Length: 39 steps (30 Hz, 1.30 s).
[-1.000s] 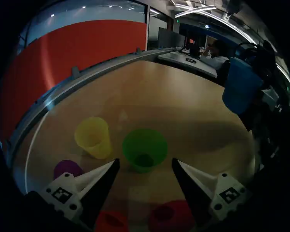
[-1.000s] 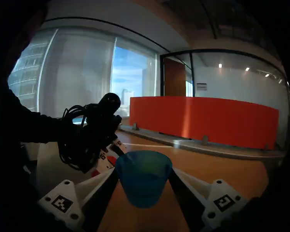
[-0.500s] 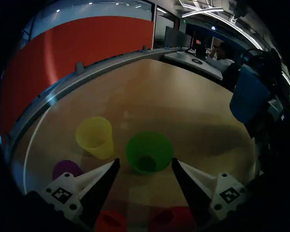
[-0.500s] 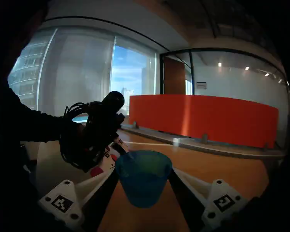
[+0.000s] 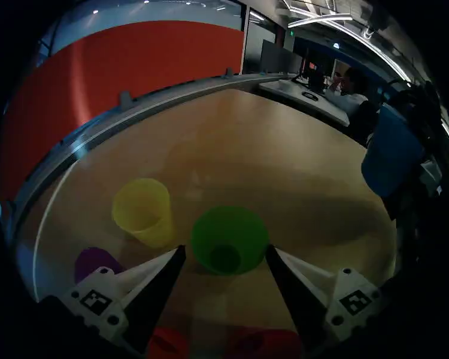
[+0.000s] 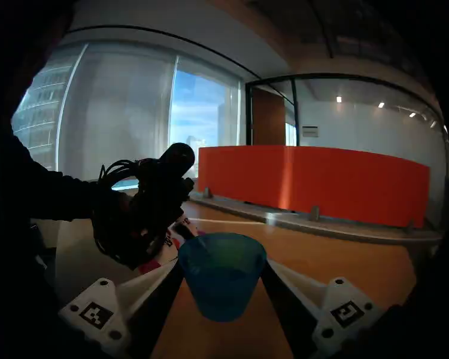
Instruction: Pour water
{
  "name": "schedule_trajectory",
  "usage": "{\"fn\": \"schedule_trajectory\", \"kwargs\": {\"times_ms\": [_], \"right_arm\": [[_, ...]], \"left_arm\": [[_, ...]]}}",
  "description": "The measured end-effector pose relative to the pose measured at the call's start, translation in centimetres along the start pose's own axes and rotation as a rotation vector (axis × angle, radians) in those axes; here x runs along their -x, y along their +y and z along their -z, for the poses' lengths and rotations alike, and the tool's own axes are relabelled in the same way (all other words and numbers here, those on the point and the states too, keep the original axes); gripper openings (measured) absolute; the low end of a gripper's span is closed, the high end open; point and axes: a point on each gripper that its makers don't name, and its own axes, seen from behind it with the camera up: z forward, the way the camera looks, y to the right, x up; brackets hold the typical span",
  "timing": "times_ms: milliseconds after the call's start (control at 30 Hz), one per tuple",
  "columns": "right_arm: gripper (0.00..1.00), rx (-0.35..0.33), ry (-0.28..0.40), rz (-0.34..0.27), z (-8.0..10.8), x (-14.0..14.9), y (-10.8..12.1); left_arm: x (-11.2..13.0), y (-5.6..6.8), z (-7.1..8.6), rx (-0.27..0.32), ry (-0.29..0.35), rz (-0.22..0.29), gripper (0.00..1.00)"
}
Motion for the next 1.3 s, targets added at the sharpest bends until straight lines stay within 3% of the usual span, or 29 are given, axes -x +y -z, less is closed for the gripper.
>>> {"fn": "schedule_trajectory", "kwargs": {"times_ms": [933,1300], "right_arm": [[0.90,0.003,-0.002,-0.004,-0.1,0.5,0.3],[0.90,0.003,-0.002,-0.005,0.0,0.6,0.4]], "left_arm": [[0.2,0.3,-1.2,-0.030,-0.001,0.030,1.00],[-0.2,0.8,-1.1,-0.008,0.029,0.050,0.90]]}}
